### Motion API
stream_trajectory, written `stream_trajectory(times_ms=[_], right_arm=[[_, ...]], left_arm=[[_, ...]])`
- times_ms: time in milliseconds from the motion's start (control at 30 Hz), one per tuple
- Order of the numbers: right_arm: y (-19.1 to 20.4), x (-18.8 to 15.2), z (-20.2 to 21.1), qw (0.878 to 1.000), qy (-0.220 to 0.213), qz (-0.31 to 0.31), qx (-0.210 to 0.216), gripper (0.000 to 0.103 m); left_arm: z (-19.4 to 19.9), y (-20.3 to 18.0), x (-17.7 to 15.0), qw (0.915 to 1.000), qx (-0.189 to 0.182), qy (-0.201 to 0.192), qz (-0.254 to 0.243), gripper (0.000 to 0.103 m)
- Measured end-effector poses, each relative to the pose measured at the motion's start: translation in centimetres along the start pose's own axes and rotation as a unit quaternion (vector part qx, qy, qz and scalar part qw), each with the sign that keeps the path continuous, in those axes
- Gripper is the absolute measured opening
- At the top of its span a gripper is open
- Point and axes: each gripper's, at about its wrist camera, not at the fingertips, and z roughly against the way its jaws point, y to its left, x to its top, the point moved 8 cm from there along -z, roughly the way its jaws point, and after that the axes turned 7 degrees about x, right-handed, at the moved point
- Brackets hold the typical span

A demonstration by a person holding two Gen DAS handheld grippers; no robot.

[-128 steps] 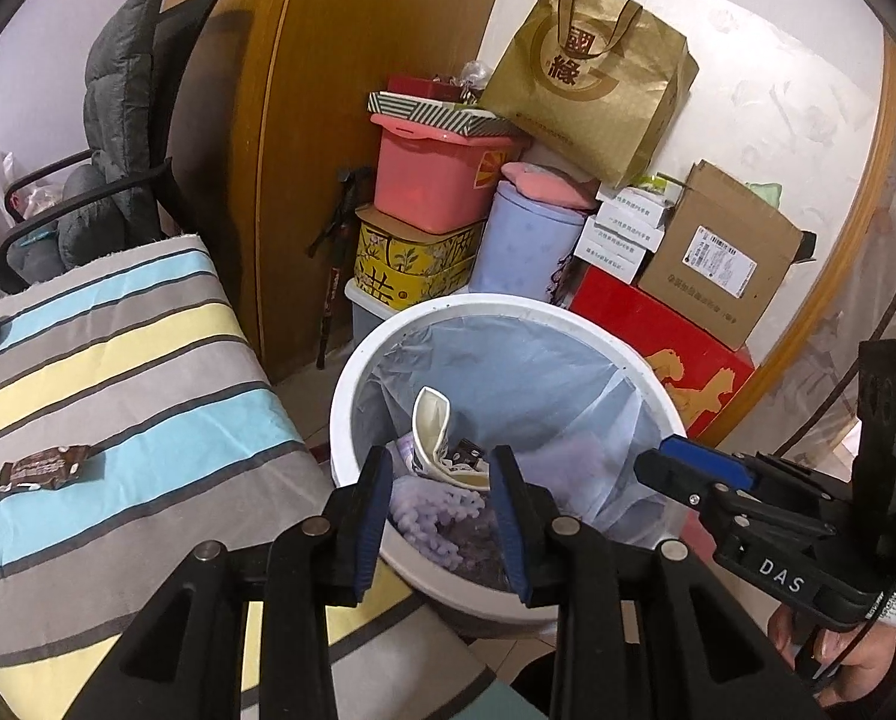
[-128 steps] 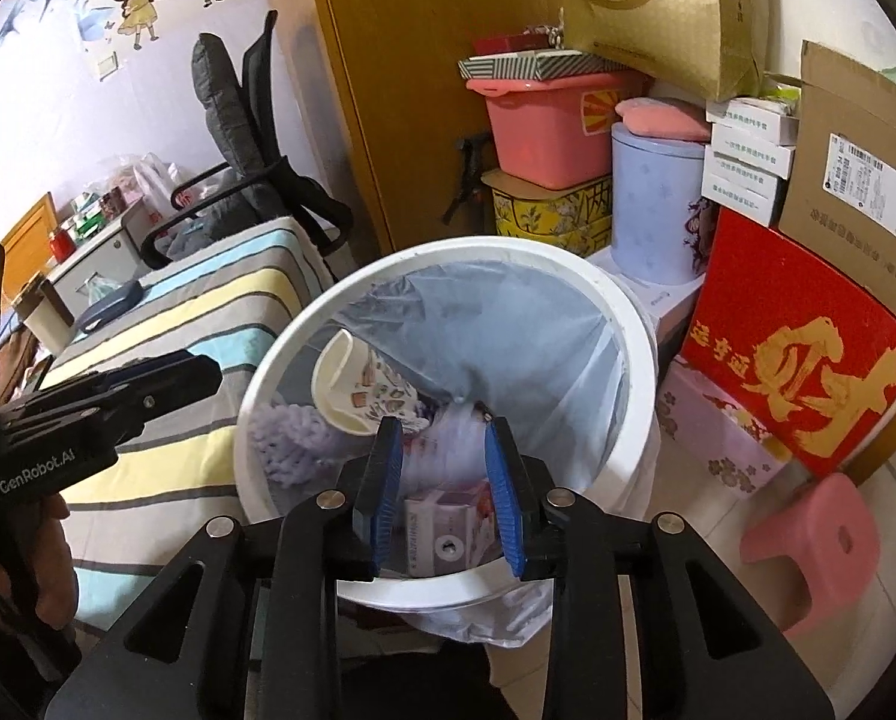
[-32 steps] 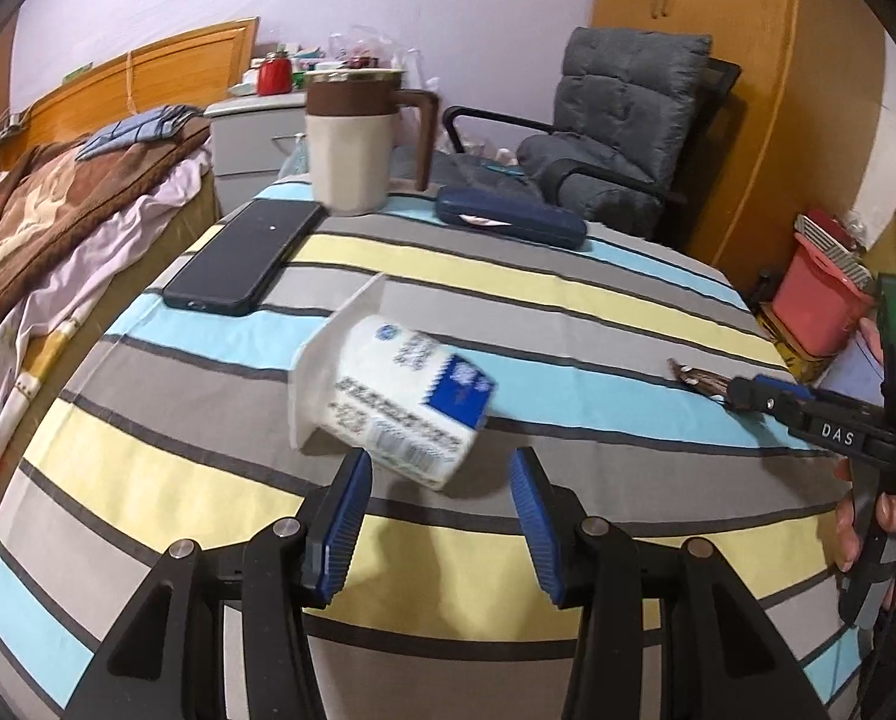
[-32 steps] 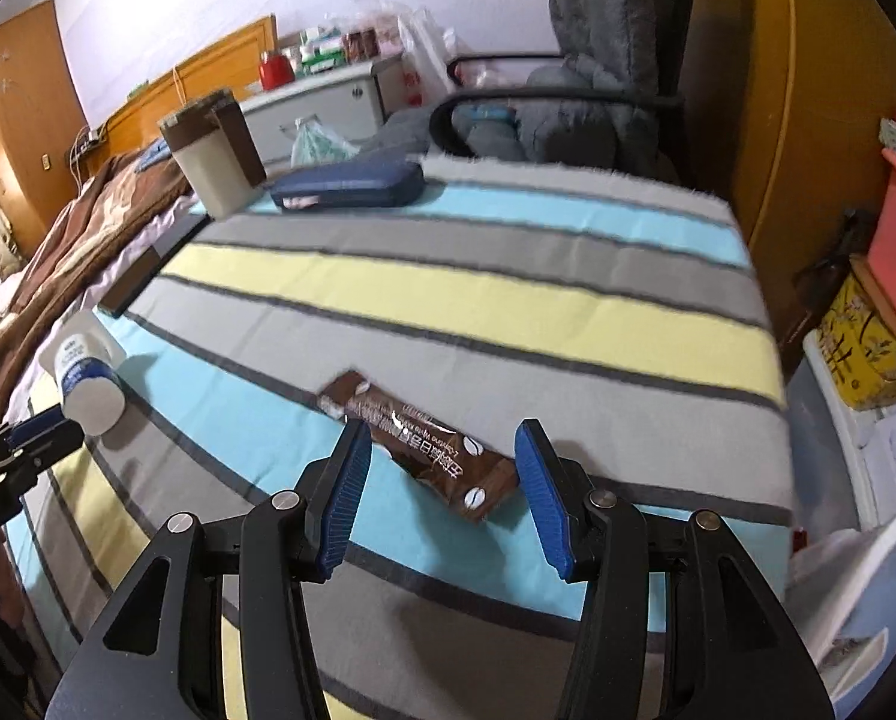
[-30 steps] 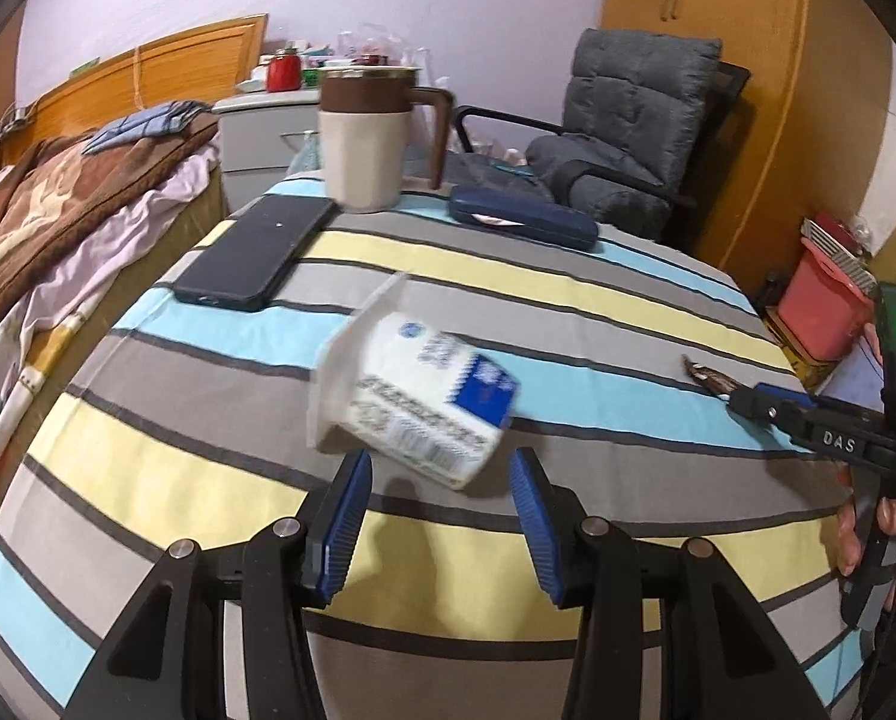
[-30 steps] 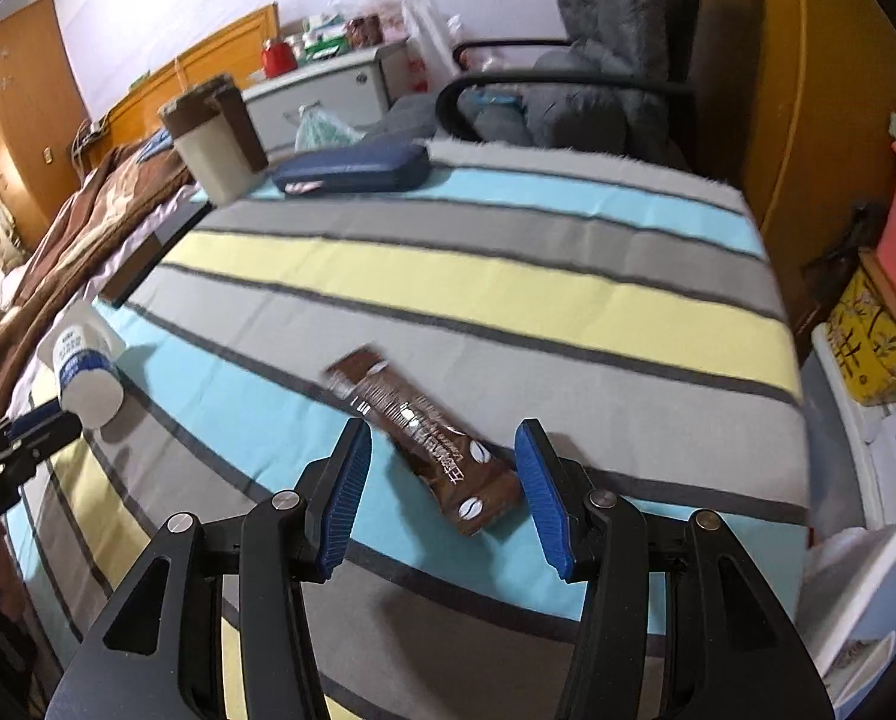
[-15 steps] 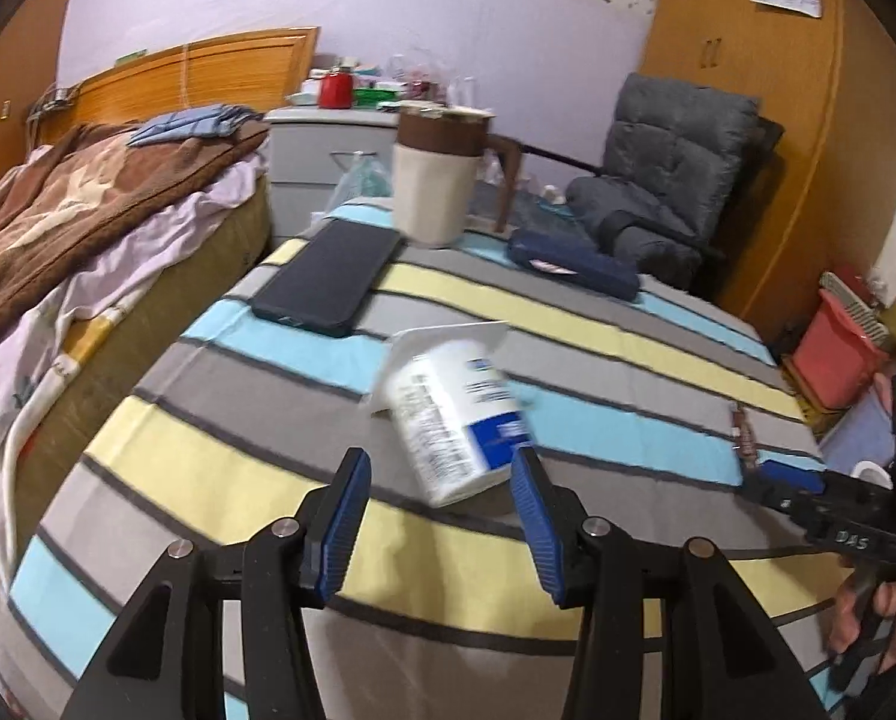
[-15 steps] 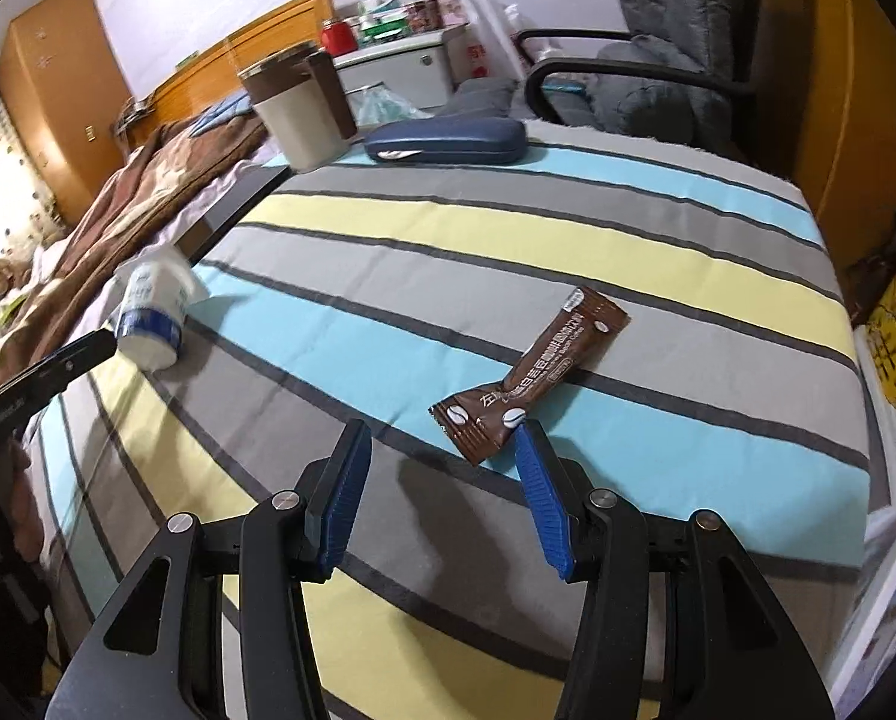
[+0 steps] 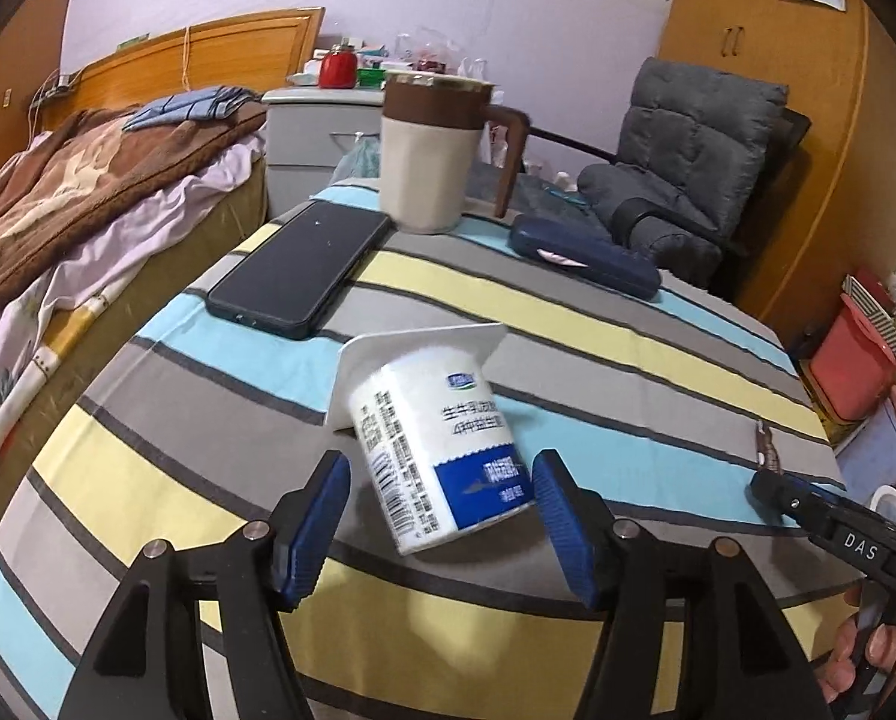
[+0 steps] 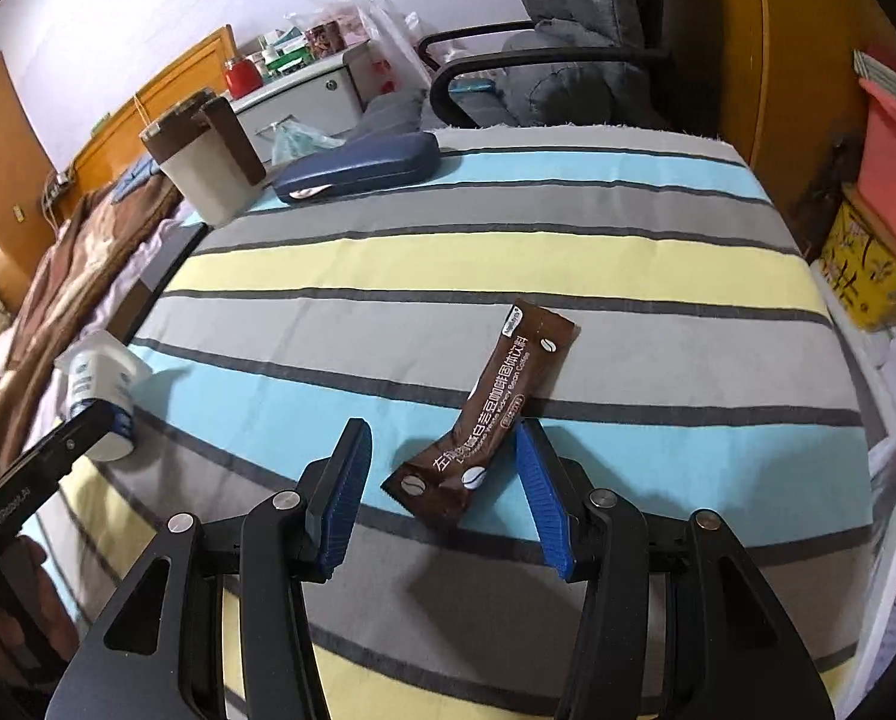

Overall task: Collect trash
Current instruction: 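Grasp the white yogurt cup with the left tool while the right tool grasps the chocolate wrapper, then carry the yogurt cup and chocolate wrapper over the trash bin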

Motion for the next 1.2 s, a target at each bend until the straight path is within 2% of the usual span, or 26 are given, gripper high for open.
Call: stream_trajectory(times_ms=[33,67,100,200,600,1200], right_arm=[[0.0,0.0,0.0,1.0,0.0,0.005,-0.009,0.042],[-0.1,0.0,-0.1,1.0,0.0,0.011,-0.021,0.031],[-0.4,0.0,0.0,1.0,-0.001,0.013,-0.027,0.023],[-0.9,-0.1,0.5,1.0,-0.006,0.003,-0.023,0.013],[-0.2,-2.2,4.3,1.0,-0.029,-0.001,-0.005,0.011],[-0.4,-5.0,10.0,0.998,-0.064,-0.014,-0.001,0.011]], left_arm=[[0.0,0.2,0.0,1.0,-0.003,0.001,0.003,0.06],[-0.1,0.4,0.0,1.0,-0.006,0.002,0.005,0.054],[-0.1,0.5,0.0,1.0,-0.006,0.002,0.005,0.053],[0.3,0.6,0.1,0.9999,-0.015,-0.004,0.002,0.053],[4.6,-2.8,-1.9,0.9969,-0.057,-0.022,-0.049,0.053],[11.0,-10.2,-5.7,0.9859,-0.112,-0.03,-0.121,0.053]])
